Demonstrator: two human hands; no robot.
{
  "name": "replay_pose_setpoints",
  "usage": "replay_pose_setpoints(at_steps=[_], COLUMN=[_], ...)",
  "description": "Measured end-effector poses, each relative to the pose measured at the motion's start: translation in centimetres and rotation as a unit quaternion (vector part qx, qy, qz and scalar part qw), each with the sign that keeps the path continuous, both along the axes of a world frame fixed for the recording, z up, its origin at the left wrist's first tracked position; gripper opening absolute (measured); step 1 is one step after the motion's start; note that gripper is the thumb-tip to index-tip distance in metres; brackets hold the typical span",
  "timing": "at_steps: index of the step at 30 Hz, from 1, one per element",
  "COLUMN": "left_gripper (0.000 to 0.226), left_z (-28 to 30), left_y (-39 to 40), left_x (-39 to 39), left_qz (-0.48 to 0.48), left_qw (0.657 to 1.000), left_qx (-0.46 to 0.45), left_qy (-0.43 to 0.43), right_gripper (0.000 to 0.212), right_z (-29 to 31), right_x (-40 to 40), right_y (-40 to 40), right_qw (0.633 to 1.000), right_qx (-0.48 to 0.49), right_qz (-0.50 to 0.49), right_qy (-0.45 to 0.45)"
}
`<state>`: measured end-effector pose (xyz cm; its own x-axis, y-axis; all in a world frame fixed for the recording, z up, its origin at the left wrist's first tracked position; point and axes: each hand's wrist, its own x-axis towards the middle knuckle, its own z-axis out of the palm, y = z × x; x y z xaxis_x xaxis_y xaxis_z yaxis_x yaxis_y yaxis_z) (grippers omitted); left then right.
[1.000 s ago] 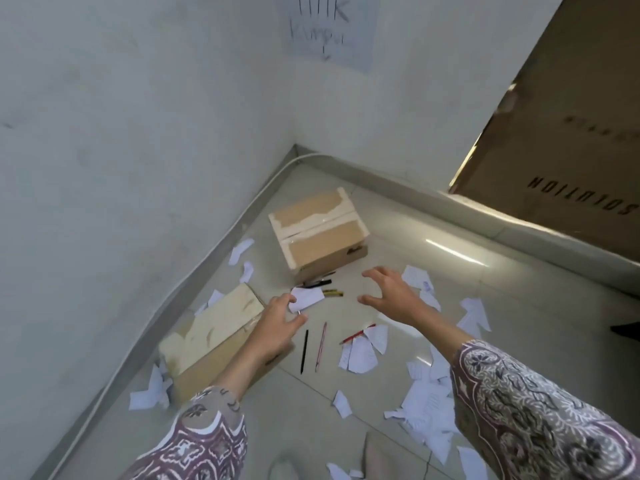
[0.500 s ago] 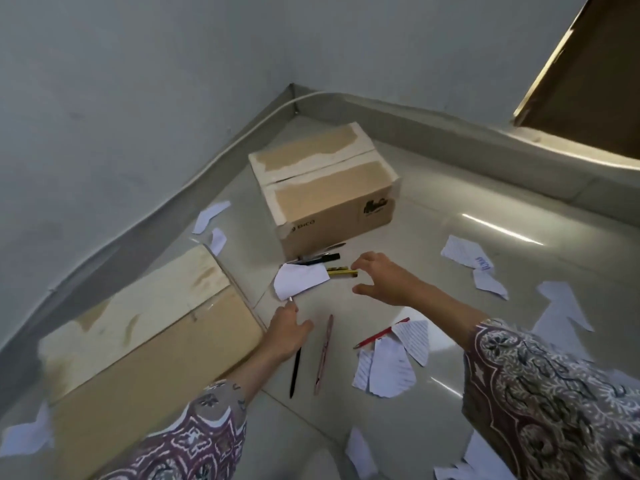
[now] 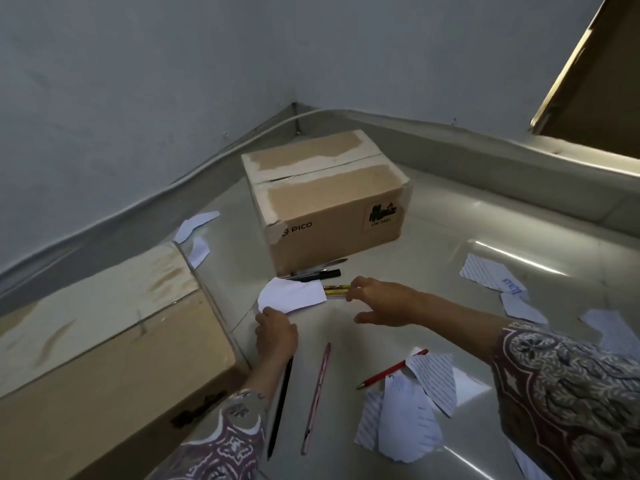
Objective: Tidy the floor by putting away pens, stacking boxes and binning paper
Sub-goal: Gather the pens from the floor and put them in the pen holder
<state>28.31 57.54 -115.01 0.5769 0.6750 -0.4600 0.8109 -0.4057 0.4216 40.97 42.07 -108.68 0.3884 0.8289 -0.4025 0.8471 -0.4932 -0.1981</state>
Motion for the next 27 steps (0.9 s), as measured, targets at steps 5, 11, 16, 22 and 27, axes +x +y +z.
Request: replay_pose_setpoints(at_steps=[5, 11, 16, 22, 27], left_gripper=[0.037, 0.039, 0.060, 0.039, 0.020], left_z=[-0.2, 1.2, 4.5, 8.5, 10.6], left_y=[0.2, 0.1, -0.3, 1.1, 3.5], left_x=[0.2, 0.1, 0.8, -0.8, -1.2], left_qz=[0.013, 0.010, -0.027, -0.021, 0.025], left_qw=[1.000, 0.998, 0.986, 0.965, 0.957], left_qx=[0.008, -0.041, -0.164, -0.260, -0.285], left_qy=[-0.002, -0.047, -0.029, -0.010, -0.052], right_gripper=[0.045, 0.037, 0.034, 0.039, 0.029], right_z=[-0.7, -1.3, -1.2, -1.3, -2.4], right_x=[1.0, 2.1, 2.8, 2.6, 1.6], right_y=[0.3, 0.4, 0.7, 2.0, 3.2], right_qw=[1.000, 1.000, 0.998, 0.997, 0.995], right_qx=[0.013, 0.003, 0.017, 0.036, 0.060], right_qz=[-0.019, -0.029, -0.052, -0.066, -0.074], right_qy=[-0.002, -0.001, -0.004, -0.002, -0.005])
